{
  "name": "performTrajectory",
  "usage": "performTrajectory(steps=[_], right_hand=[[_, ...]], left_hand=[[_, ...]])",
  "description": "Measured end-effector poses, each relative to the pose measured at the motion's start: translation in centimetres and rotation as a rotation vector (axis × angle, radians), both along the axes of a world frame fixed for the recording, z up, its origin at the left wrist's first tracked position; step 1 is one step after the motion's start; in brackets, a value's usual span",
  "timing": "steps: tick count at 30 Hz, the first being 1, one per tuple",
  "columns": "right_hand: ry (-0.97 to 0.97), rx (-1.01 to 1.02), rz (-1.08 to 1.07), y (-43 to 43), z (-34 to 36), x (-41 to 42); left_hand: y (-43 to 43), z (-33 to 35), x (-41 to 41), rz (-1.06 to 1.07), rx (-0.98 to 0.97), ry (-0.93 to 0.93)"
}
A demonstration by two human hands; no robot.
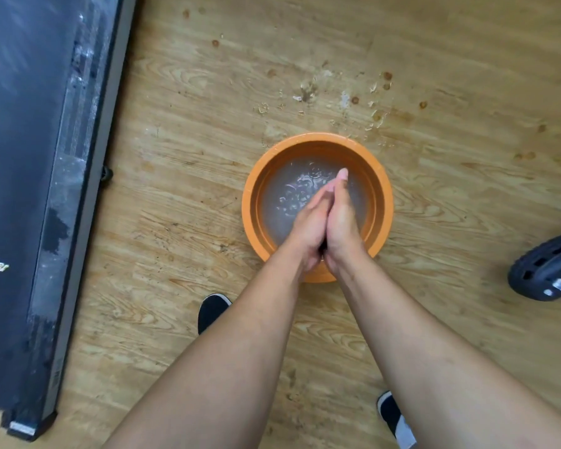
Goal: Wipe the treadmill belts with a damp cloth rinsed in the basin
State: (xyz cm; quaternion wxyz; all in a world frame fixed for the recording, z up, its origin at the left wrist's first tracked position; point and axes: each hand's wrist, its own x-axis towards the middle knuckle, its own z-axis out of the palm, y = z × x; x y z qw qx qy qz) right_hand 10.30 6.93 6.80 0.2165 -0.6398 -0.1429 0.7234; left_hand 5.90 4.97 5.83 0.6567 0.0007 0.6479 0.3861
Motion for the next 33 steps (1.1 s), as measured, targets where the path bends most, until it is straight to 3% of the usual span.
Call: performTrajectory(steps=[2,6,9,12,14,16,19,24,30,33], right_hand=[[0.141,-0.060,-0.090,-0.2,1.4,-0.4],[0.214,-0.060,-0.075,-1.7,4.9,0.6],[0.290,-0.066,-0.257,-2.3,5.8,1.7],[0.426,-0.171,-0.417,-1.2,5.3,0.9],[0.397,-0.229,-0.484,-0.5,3.6,-0.2],[0.334,-0.264,-0.499,-0.1,1.5,-1.1],[0.231,-0.278,-0.465,0.2,-1.2,-1.7],[-0.057,-0.179,-0.399,0.9,-5.0,0.2],[-0.203,0.026,0.028,-0.2,-5.1,3.2],[-0.188,0.032,0.205,-2.2,-5.3,3.8]], left_hand=[[-0.6,-0.1,0.3,0.043,-0.017,0.055],[-0.4,-2.0,-2.6,0.270,-0.157,0.064],[-0.7,-3.0,-4.7,0.396,-0.217,-0.151],[-1.3,-1.4,-4.1,0.343,-0.126,-0.458],[-1.5,-0.5,-3.1,0.401,-0.086,-0.584],[-1.9,-0.7,-2.5,0.588,-0.142,-0.627],[-2.3,-1.5,-1.8,0.688,-0.244,-0.419],[-4.4,-1.1,0.1,0.515,-0.218,-0.110],[-4.0,-2.0,-0.9,0.284,-0.177,0.265],[-2.6,-3.1,-1.2,0.135,-0.194,0.287]])
